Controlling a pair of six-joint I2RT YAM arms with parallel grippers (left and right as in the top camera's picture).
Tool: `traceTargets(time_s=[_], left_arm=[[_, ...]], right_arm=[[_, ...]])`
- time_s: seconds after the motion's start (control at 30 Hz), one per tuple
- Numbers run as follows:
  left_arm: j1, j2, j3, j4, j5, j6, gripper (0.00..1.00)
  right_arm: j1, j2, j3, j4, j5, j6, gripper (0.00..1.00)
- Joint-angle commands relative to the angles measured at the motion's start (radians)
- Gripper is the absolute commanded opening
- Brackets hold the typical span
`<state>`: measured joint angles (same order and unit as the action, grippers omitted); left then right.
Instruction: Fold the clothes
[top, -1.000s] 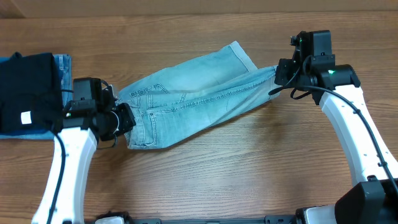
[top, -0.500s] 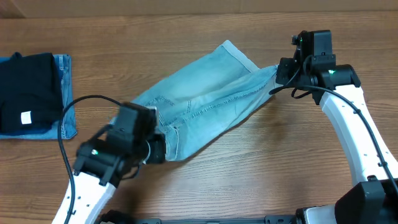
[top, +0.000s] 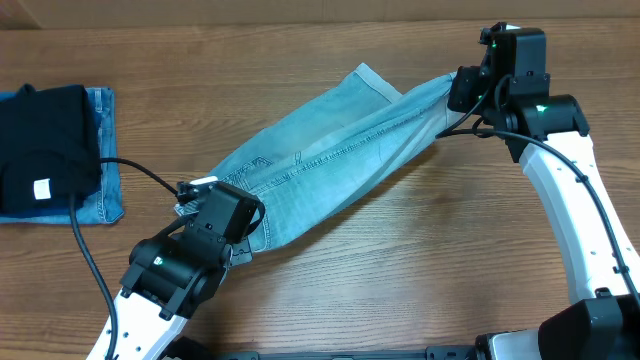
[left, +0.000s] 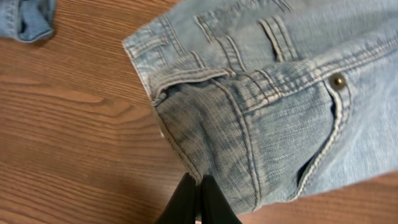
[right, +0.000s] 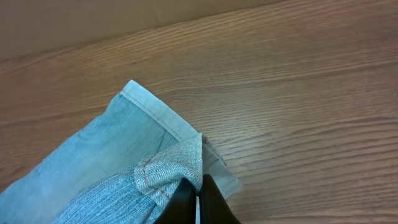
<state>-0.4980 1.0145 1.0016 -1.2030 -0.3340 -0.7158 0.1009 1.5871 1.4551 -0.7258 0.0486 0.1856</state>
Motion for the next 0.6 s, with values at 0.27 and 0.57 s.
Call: traceTargets(time_s=[0.27, 0.57], left_arm=[[-0.005, -0.009, 0.020, -0.060, -0.180, -0.232, 0.04], [-0.005, 0.041, -0.100, 0.026, -0.279, -0.320, 0.04]], right_arm=[[0.056, 0.123, 0.039, 0.173, -0.034, -0.063, 0.04], [0.057, 0.223, 0.039, 0.294, -0.032, -0.056, 0.04]])
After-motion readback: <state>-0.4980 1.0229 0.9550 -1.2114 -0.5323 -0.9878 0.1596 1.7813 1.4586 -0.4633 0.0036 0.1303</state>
